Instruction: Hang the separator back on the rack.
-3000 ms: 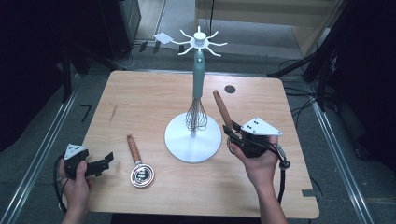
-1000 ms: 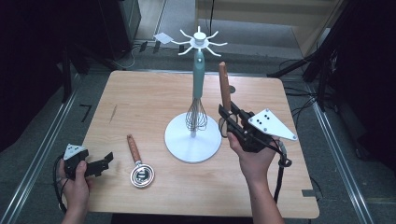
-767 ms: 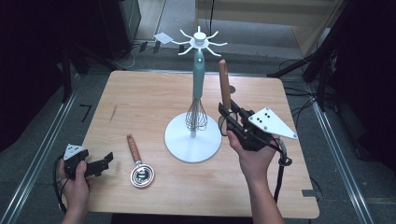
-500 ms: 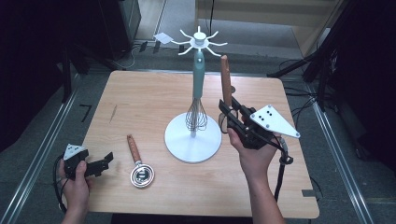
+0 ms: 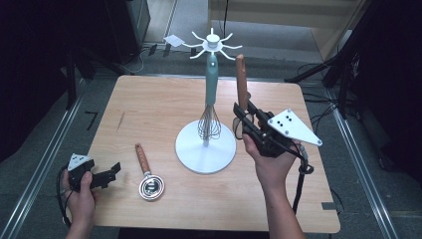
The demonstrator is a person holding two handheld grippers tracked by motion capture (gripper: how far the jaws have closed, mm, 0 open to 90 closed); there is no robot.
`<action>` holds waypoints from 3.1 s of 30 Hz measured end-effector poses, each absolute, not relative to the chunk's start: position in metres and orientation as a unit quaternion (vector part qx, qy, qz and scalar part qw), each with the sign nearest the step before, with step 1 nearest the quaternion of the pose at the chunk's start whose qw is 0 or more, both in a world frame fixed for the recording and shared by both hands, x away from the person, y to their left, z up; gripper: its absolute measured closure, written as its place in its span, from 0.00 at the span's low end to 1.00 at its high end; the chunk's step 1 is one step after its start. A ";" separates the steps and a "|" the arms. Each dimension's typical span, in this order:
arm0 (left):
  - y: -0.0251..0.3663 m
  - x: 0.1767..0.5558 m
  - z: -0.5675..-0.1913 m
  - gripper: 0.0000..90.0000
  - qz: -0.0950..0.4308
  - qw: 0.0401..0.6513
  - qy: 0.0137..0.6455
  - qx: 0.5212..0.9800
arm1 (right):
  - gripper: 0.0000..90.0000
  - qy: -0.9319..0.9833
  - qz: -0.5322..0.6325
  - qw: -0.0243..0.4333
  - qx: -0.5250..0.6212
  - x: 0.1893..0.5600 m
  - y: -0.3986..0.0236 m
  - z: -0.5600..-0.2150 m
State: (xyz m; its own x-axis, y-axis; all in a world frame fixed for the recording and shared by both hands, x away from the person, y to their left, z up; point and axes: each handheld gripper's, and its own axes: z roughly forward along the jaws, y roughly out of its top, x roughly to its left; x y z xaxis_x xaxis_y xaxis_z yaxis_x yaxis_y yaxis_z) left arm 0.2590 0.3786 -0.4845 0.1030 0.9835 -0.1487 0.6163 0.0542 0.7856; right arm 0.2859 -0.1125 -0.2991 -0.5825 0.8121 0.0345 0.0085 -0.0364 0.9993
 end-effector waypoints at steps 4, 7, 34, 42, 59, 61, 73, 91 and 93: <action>0.379 0.259 -0.484 0.00 0.246 0.373 0.623 0.642 | 0.79 0.619 0.640 0.315 0.330 0.286 -0.111 -0.298; 0.379 0.259 -0.484 0.00 0.246 0.373 0.623 0.642 | 0.80 0.620 0.640 0.312 0.330 0.286 -0.109 -0.297; 0.378 0.259 -0.484 0.00 0.247 0.373 0.622 0.642 | 0.79 0.624 0.637 0.307 0.333 0.294 -0.098 -0.301; 0.379 0.259 -0.484 0.00 0.247 0.373 0.622 0.643 | 0.79 0.626 0.640 0.299 0.331 0.298 -0.098 -0.302; 0.379 0.259 -0.485 0.00 0.246 0.374 0.623 0.642 | 0.75 0.640 0.634 0.280 0.332 0.311 -0.095 -0.303; 0.379 0.259 -0.485 0.00 0.246 0.374 0.623 0.641 | 0.75 0.642 0.633 0.276 0.333 0.313 -0.094 -0.303; 0.379 0.259 -0.485 0.00 0.246 0.374 0.623 0.641 | 0.76 0.644 0.635 0.272 0.328 0.314 -0.097 -0.298; 0.378 0.259 -0.485 0.00 0.247 0.374 0.623 0.642 | 1.00 0.636 0.644 0.276 0.323 0.317 -0.107 -0.280; 0.378 0.259 -0.485 0.00 0.247 0.374 0.623 0.641 | 1.00 0.634 0.645 0.278 0.325 0.318 -0.106 -0.278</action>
